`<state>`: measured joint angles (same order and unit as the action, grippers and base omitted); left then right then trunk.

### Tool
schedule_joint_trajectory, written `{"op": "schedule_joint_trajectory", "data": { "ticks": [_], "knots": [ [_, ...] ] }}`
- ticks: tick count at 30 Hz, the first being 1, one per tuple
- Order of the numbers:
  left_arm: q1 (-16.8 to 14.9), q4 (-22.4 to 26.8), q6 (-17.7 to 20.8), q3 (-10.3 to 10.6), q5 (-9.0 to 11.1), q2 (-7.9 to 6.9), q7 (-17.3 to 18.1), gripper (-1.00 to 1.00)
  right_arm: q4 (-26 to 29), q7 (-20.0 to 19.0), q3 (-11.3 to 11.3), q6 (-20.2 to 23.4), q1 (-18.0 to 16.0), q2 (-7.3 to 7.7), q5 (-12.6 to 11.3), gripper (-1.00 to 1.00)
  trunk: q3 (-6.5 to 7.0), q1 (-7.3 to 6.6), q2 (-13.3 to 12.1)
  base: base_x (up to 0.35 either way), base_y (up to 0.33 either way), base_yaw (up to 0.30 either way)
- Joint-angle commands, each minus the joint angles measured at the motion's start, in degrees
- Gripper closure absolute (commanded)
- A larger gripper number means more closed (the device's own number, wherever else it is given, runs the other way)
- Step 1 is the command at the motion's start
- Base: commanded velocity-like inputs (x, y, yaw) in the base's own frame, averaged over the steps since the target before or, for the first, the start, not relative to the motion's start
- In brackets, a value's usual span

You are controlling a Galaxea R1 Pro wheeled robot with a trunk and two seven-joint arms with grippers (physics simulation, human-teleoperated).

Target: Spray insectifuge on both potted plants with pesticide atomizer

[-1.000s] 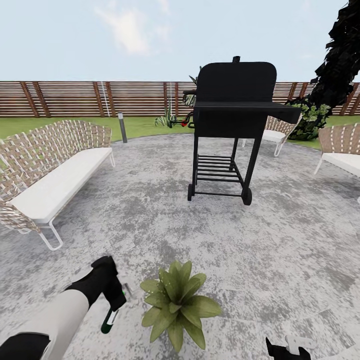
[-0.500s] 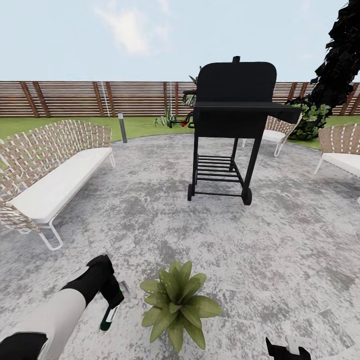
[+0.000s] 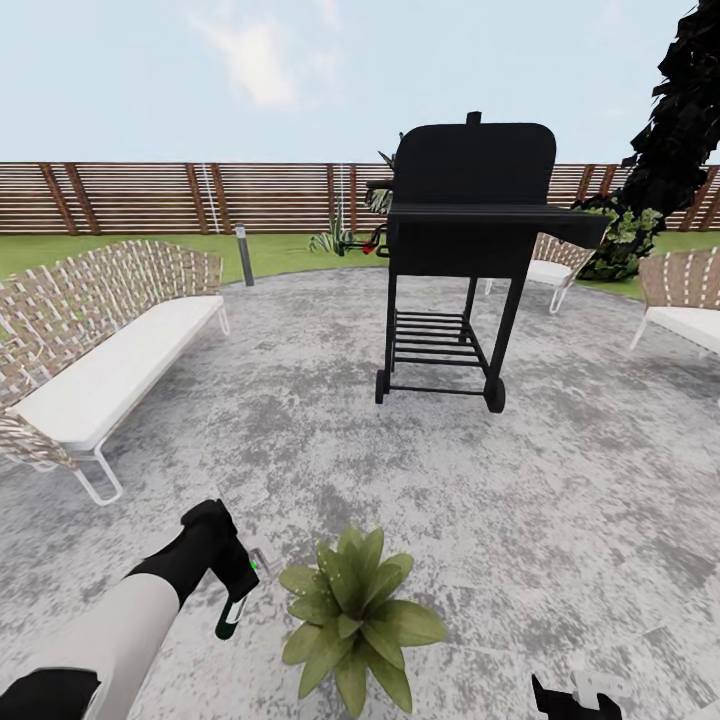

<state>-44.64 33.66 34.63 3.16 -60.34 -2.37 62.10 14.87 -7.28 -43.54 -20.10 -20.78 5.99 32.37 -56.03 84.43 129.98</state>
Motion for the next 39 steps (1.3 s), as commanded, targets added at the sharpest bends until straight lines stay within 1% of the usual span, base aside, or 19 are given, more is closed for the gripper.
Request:
{"op": "schedule_joint_trajectory", "data": {
  "ticks": [1,9,11,13,15,19,24,27,29,30,32,33,35,38,39],
  "knots": [
    [0.0,0.1,0.5,0.3,-0.1,-0.03,0.3,1.0,0.0,-0.4,-0.5,-0.2,0.0,-0.01,0.2,-1.0,-0.05,-0.01,0.0,0.011,0.0,0.0],
    [0.1,-0.3,0.6,0.3,-0.1,-0.19,0.0,1.0,0.0,-0.4,-0.5,-0.2,0.0,-0.01,0.2,-1.0,-0.05,-0.01,0.0,0.002,0.0,0.0],
    [0.6,-1.3,0.4,0.3,-0.3,-0.38,0.0,1.0,0.0,-0.4,-0.5,-0.2,0.0,-0.01,0.2,-1.0,-0.05,-0.01,0.0,0.0,0.0,0.0],
    [1.8,-2.6,0.2,0.4,-0.7,-0.61,-0.1,1.0,0.0,-0.4,-0.5,-0.2,0.0,-0.01,0.2,-1.0,-0.05,-0.01,0.0,0.0,0.0,0.0],
    [2.2,-2.8,0.2,0.4,-0.6,-0.74,-0.1,1.0,0.0,-0.4,-0.5,-0.2,0.0,-0.01,0.2,-1.0,-0.05,-0.01,0.0,0.0,0.0,0.0],
    [2.3,-2.2,0.1,0.5,-0.5,-0.57,-0.1,1.0,0.0,-0.4,-0.5,-0.2,0.0,-0.01,0.2,-1.0,-0.05,-0.01,0.0,0.0,0.0,0.0],
    [1.5,-0.1,0.1,0.7,-0.4,0.12,0.3,1.0,0.0,-0.4,-0.5,-0.2,0.0,-0.01,0.2,-1.0,-0.05,-0.01,0.0,0.0,0.0,0.0],
    [1.3,0.4,0.0,0.9,-0.8,0.29,0.6,1.0,0.0,-0.4,-0.5,-0.2,0.0,-0.01,0.2,-1.0,-0.05,-0.01,0.0,0.0,0.0,0.0],
    [0.5,0.5,-0.1,2.3,-1.1,0.16,0.9,1.0,0.0,-0.4,-0.5,-0.2,0.0,-0.01,0.2,-1.0,-0.05,-0.01,0.0,0.0,0.0,0.0],
    [0.2,0.5,-0.1,4.4,-1.2,-0.08,1.6,1.0,0.0,-0.4,-0.5,-0.2,0.0,-0.01,0.2,-1.0,-0.05,-0.01,0.0,0.0,0.0,0.0],
    [0.0,0.5,-0.2,7.2,-1.4,-0.28,3.1,1.0,-0.1,-0.4,-0.5,-0.2,0.0,-0.01,0.2,-1.0,-0.05,-0.01,0.0,0.0,0.0,0.0],
    [-0.7,0.4,-0.3,10.5,-1.5,-0.62,5.6,1.0,-0.1,-0.4,-0.5,-0.2,0.0,-0.01,0.2,-1.0,-0.05,-0.01,0.0,0.0,0.0,0.0],
    [-1.7,0.3,-0.4,11.7,-1.5,-1.32,6.6,1.0,-0.1,-0.4,-0.5,-0.2,0.0,-0.01,0.2,-1.0,-0.05,-0.01,0.0,0.0,0.0,0.0],
    [-2.1,0.4,-0.5,11.8,-1.4,-2.81,6.8,1.0,-0.1,-0.4,-0.5,-0.2,0.0,-0.01,0.2,-1.0,-0.05,-0.01,0.0,0.0,0.0,0.0],
    [-2.2,0.4,-0.5,11.9,-1.4,-3.0,6.7,1.0,-0.1,-0.4,-0.5,-0.2,0.0,-0.01,0.2,-1.0,-0.05,-0.01,0.0,0.0,0.0,0.0]
  ]
}}
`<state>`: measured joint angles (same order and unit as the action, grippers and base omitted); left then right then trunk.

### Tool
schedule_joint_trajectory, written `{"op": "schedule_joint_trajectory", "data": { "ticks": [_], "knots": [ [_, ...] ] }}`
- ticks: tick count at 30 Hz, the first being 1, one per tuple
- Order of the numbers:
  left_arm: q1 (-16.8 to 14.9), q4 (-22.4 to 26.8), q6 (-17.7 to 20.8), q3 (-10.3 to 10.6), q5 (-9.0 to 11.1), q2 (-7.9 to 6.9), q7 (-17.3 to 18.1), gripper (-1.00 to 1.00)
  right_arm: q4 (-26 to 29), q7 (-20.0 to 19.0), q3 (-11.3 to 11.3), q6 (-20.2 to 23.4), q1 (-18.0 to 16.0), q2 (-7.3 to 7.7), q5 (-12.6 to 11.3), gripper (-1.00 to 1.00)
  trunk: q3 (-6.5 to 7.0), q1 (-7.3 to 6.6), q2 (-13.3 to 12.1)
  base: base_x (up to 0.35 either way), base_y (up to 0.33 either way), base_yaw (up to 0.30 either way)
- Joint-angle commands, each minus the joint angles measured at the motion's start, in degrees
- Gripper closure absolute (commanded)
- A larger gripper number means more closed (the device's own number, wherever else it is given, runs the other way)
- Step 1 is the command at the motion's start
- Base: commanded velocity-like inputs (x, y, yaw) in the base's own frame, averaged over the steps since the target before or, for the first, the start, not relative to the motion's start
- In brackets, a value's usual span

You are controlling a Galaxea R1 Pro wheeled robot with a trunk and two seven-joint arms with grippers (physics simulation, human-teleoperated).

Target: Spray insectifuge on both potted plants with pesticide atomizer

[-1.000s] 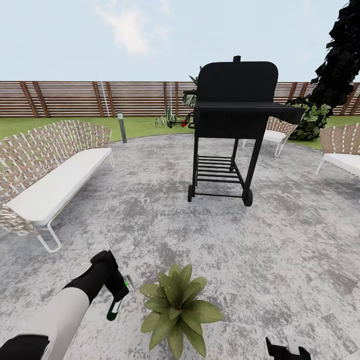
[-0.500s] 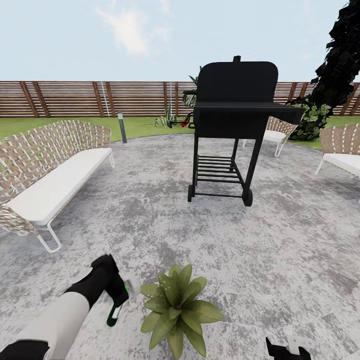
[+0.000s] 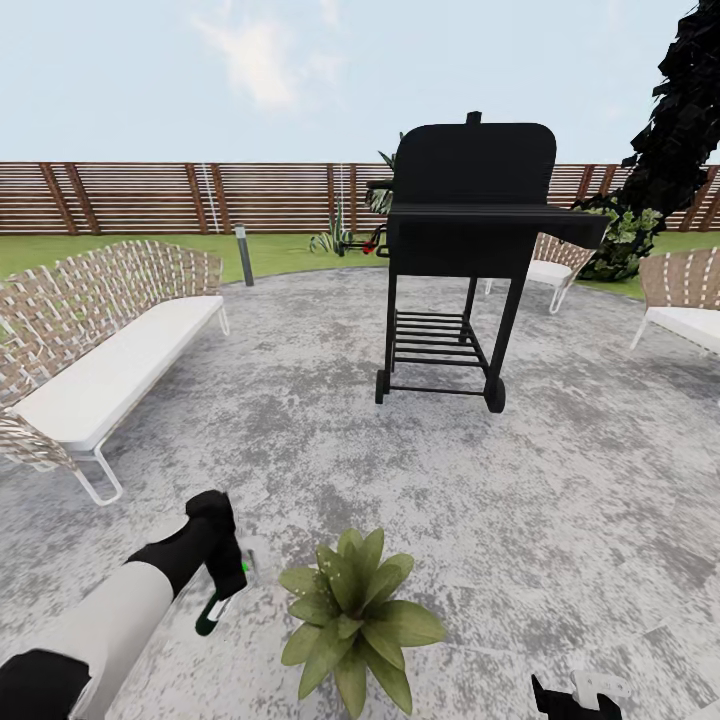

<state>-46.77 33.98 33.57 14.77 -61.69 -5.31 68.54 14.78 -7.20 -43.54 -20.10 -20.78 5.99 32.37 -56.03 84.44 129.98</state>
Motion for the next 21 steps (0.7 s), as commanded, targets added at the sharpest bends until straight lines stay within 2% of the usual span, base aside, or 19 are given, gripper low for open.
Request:
{"op": "schedule_joint_trajectory", "data": {
  "ticks": [1,3,5,7,17,21],
  "knots": [
    [0.2,0.1,0.5,0.4,0.0,-0.16,0.2,1.0,0.0,-0.4,-0.5,-0.2,0.0,-0.01,0.2,-1.0,-0.05,-0.01,0.0,0.0,0.0,0.0],
    [0.3,0.3,0.6,0.4,-0.1,-0.21,-0.2,1.0,0.0,-0.4,-0.5,-0.2,0.0,-0.01,0.2,-1.0,-0.05,-0.01,0.0,0.0,0.0,0.0],
    [0.0,3.5,1.2,0.0,0.0,-0.3,-0.4,1.0,0.0,-0.4,-0.5,-0.2,0.0,-0.01,0.2,-1.0,-0.05,-0.01,0.0,0.0,0.0,0.0],
    [-0.1,4.6,1.4,-0.1,0.0,-0.27,-0.5,1.0,0.1,-0.4,-0.5,-0.2,0.0,-0.01,0.2,-1.0,-0.05,-0.01,0.0,0.0,0.0,0.0],
    [-0.3,5.5,1.7,-0.3,0.1,-0.23,-1.0,1.0,0.1,-0.4,-0.5,-0.2,0.0,-0.01,0.2,-1.0,-2.4,2.19,4.0,0.0,0.0,0.0],
    [0.0,6.1,1.6,-3.1,0.2,0.07,-2.7,1.0,0.1,-0.4,-0.5,-0.2,0.0,-0.01,0.2,-1.0,-3.07,2.63,4.8,0.0,0.0,0.0]
  ]
}}
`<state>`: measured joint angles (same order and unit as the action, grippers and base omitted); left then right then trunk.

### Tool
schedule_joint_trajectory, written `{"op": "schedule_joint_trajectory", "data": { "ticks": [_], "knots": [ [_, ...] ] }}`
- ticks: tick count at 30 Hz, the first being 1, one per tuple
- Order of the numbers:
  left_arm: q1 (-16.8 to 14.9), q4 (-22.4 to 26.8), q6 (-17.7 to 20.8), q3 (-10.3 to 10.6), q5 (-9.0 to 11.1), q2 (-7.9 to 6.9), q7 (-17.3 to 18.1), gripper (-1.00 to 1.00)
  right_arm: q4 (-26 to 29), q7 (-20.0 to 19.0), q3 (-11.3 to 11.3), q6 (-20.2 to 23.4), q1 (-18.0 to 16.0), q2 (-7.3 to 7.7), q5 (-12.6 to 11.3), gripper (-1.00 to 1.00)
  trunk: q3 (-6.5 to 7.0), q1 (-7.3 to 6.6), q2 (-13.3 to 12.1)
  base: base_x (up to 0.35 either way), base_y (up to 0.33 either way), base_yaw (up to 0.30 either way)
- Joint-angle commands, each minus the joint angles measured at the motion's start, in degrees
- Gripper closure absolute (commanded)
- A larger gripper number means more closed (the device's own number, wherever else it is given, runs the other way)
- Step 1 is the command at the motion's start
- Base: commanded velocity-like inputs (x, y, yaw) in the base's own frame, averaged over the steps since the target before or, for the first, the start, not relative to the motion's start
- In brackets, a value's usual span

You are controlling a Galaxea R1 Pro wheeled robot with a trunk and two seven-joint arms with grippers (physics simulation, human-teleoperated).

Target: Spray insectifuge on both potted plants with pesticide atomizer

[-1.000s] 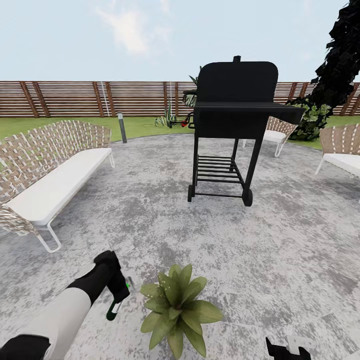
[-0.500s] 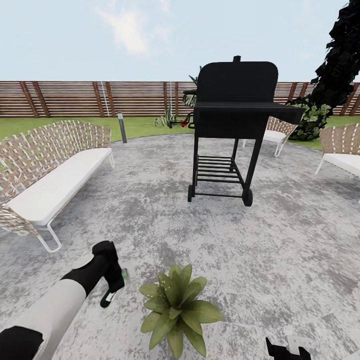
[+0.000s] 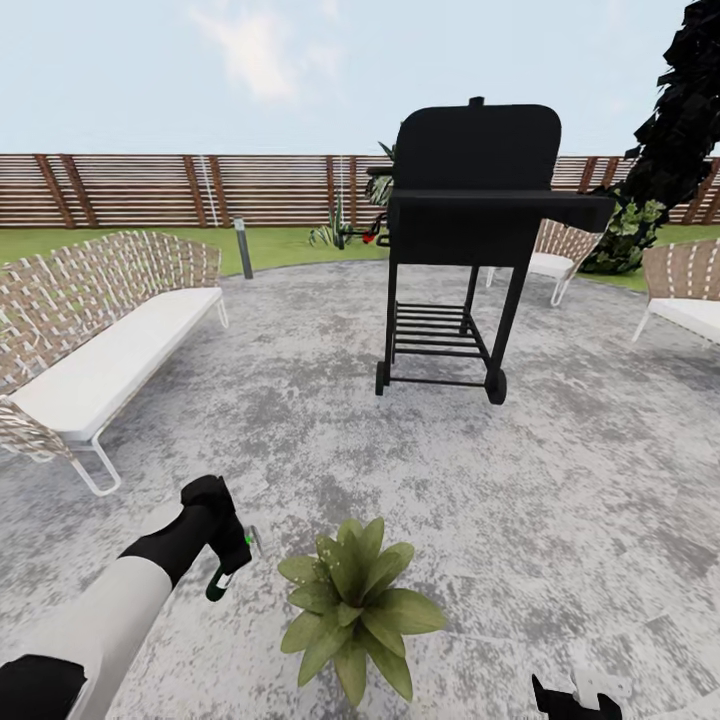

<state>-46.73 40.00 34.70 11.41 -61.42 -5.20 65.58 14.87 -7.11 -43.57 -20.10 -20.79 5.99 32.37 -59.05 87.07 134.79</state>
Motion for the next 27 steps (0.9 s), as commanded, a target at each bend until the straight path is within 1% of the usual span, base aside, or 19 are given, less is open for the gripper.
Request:
{"op": "schedule_joint_trajectory", "data": {
  "ticks": [1,3,7,11,14,17,18,19,21,23,27],
  "knots": [
    [0.1,0.1,0.5,0.0,-0.1,-0.02,0.2,1.0,0.0,-0.4,-0.5,-0.2,0.0,-0.01,0.2,-1.0,-0.09,-0.01,0.0,0.0,0.0,0.0],
    [0.4,0.1,0.4,-0.4,-0.1,0.06,0.0,1.0,0.0,-0.4,-0.5,-0.2,0.0,-0.01,0.2,-1.0,-0.13,-0.01,0.0,0.0,0.0,0.0],
    [0.7,-0.3,0.1,-0.5,-0.1,-0.06,-0.6,1.0,0.1,-0.4,-0.5,-0.2,0.0,-0.01,0.2,-1.0,-0.15,-0.01,0.0,0.0,0.0,0.0],
    [0.8,-0.7,0.2,-0.5,0.5,-0.22,-3.2,1.0,0.1,-0.4,-0.5,-0.2,0.0,0.02,0.2,-1.0,-0.15,-0.01,0.0,0.0,0.0,0.0],
    [1.0,-1.6,0.3,-0.5,0.6,-0.21,-4.0,1.0,0.2,-0.4,-0.6,-0.2,0.0,0.07,0.2,-1.0,-0.15,-0.01,0.0,0.0,0.0,0.0],
    [1.0,-3.9,0.3,-0.5,0.7,0.02,-4.2,1.0,0.2,-0.4,-0.6,-0.2,0.0,0.14,0.2,-1.0,-0.15,-0.01,0.0,0.0,0.0,0.0],
    [1.4,-4.2,0.0,-0.2,0.8,0.35,-3.8,1.0,0.0,-0.4,-0.5,-0.2,0.0,0.43,0.2,-1.0,-0.15,-0.01,0.0,0.0,0.0,0.0],
    [1.7,-4.5,-0.2,0.1,0.5,0.67,-3.6,1.0,0.2,-0.3,-0.5,-0.2,0.0,0.09,0.3,-1.0,-0.15,-0.01,0.0,0.0,0.0,0.0],
    [2.3,-4.1,0.0,0.2,-0.1,0.0,-4.3,1.0,0.3,-0.3,-0.5,-0.3,0.0,-0.26,0.3,-1.0,-0.15,-0.01,0.0,0.0,0.0,0.0],
    [3.0,-3.5,0.3,0.3,-0.5,-0.65,-5.0,1.0,0.2,-0.3,-0.5,-0.3,0.0,-0.01,0.3,-1.0,-0.15,-0.01,0.0,0.0,0.0,0.0],
    [3.7,-2.2,0.6,0.4,-2.0,-1.96,-5.8,1.0,0.2,-0.3,-0.5,-0.3,0.0,0.21,0.2,-1.0,-0.15,-0.01,0.0,0.0,0.0,0.0]
  ]
}}
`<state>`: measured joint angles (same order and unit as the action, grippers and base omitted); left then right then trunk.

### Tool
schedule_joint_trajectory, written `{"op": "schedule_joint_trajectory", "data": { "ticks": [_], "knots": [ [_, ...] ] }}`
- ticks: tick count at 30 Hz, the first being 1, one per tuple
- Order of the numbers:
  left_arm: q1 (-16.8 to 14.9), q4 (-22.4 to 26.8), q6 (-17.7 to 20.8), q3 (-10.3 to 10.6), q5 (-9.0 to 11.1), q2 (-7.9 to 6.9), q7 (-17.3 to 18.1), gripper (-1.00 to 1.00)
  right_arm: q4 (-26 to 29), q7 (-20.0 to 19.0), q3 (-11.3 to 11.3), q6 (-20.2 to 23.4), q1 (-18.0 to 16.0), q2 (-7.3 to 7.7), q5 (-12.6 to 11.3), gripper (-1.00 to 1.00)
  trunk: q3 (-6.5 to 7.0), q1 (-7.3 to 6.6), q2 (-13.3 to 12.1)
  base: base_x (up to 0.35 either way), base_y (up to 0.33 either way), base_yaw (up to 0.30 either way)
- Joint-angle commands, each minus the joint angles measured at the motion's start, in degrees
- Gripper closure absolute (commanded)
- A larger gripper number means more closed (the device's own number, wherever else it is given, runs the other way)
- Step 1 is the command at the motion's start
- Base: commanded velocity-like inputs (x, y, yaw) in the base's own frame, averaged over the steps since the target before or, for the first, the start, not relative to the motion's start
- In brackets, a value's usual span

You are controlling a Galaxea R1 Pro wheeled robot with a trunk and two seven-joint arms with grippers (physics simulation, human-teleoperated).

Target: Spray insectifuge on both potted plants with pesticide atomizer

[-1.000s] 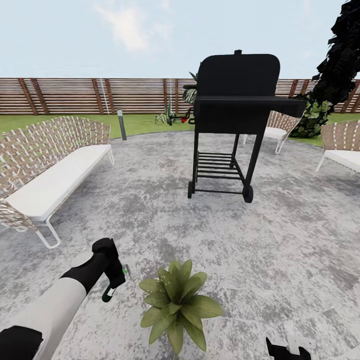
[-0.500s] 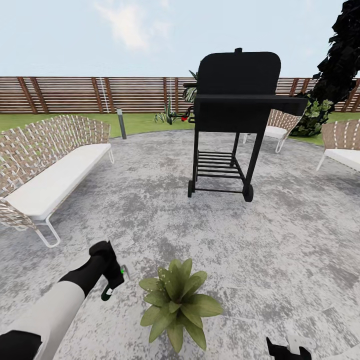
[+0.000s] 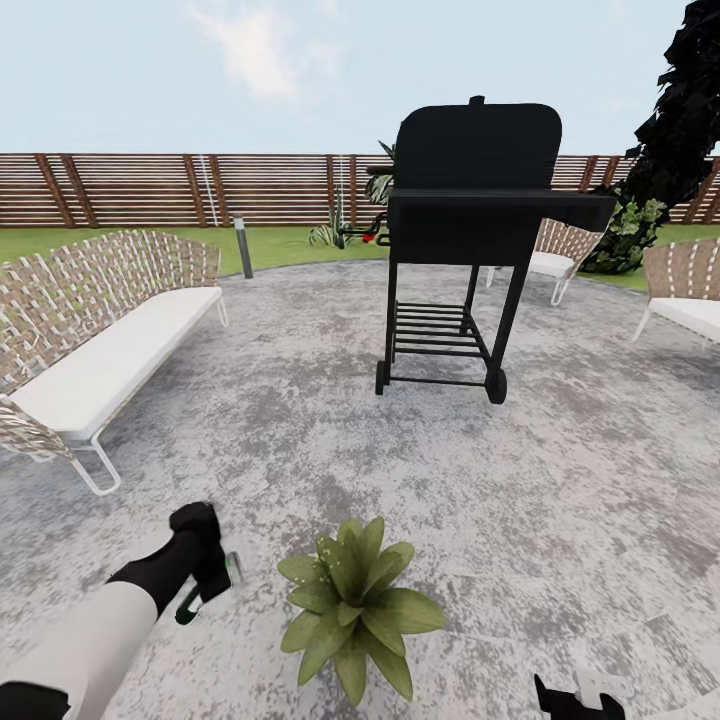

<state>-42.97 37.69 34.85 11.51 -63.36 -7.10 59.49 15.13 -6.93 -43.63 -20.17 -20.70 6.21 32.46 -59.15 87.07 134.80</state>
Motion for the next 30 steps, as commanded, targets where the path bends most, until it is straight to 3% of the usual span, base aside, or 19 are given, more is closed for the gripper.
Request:
{"op": "schedule_joint_trajectory", "data": {
  "ticks": [1,5,12,15,25,30],
  "knots": [
    [0.0,0.4,0.5,0.2,-0.4,-0.38,0.3,1.0,0.0,-0.4,-0.5,-0.2,0.0,-0.01,0.2,-1.0,-0.05,-0.01,0.0,0.0,0.0,0.0],
    [0.0,1.7,0.6,-0.1,-1.8,-0.33,0.3,1.0,0.0,-0.4,-0.5,-0.2,0.0,0.0,0.2,-1.0,-0.05,-0.01,0.0,0.0,0.0,0.0],
    [0.0,1.6,0.5,-0.3,-1.8,0.03,0.3,1.0,-0.1,-0.4,-0.5,-0.2,0.0,-0.05,0.2,-1.0,-0.05,-0.01,0.0,0.118,0.019,0.0],
    [0.0,1.5,0.4,-0.3,-1.8,0.82,0.4,1.0,-0.1,-0.4,-0.5,-0.1,0.0,-0.06,0.2,-1.0,-0.05,-0.01,0.0,0.031,0.005,0.0],
    [-0.6,1.7,0.5,0.0,-1.8,5.42,1.7,1.0,0.0,-0.4,-0.5,-0.1,0.0,-0.06,0.2,-1.0,-0.05,-0.01,0.0,0.002,0.0,0.0],
    [-0.7,0.9,0.1,0.1,-1.7,5.29,2.4,1.0,0.0,-0.4,-0.5,-0.1,0.0,-0.06,0.2,-1.0,-0.05,-0.01,0.0,0.0,0.0,0.0]
  ]
}}
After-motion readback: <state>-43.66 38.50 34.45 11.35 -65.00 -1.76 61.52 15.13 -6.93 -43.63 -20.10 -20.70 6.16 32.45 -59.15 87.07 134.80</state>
